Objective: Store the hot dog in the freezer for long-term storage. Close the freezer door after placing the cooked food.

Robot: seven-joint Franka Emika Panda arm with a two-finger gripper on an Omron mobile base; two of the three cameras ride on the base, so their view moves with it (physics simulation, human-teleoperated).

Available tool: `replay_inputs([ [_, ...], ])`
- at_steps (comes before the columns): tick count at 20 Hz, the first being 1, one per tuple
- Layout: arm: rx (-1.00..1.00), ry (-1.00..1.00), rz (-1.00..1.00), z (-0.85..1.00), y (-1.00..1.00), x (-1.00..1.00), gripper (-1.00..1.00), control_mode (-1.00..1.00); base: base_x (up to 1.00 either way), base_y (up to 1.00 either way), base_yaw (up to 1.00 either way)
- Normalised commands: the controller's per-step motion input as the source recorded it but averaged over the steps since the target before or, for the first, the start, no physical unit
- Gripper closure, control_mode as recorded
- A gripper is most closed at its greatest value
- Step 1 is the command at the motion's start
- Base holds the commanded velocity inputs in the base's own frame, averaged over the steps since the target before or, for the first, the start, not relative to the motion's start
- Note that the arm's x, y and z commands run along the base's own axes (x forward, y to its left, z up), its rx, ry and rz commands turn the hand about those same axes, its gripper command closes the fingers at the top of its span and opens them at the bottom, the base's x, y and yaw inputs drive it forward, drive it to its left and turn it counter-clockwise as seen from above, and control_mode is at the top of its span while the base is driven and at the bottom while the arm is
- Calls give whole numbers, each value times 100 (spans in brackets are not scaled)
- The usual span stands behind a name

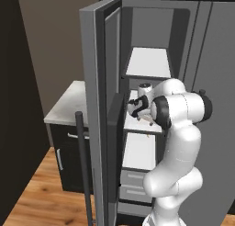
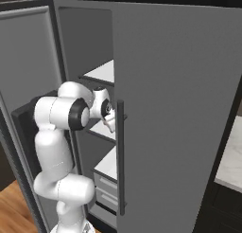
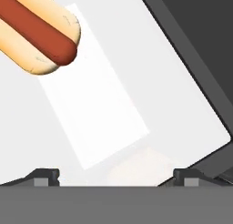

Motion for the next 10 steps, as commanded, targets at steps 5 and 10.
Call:
replay_inputs([
  [5, 0, -3, 0, 22, 14, -66, -100, -100, 0, 0, 0],
  [10, 0, -2, 0, 42, 3, -76, -100, -100, 0, 0, 0],
])
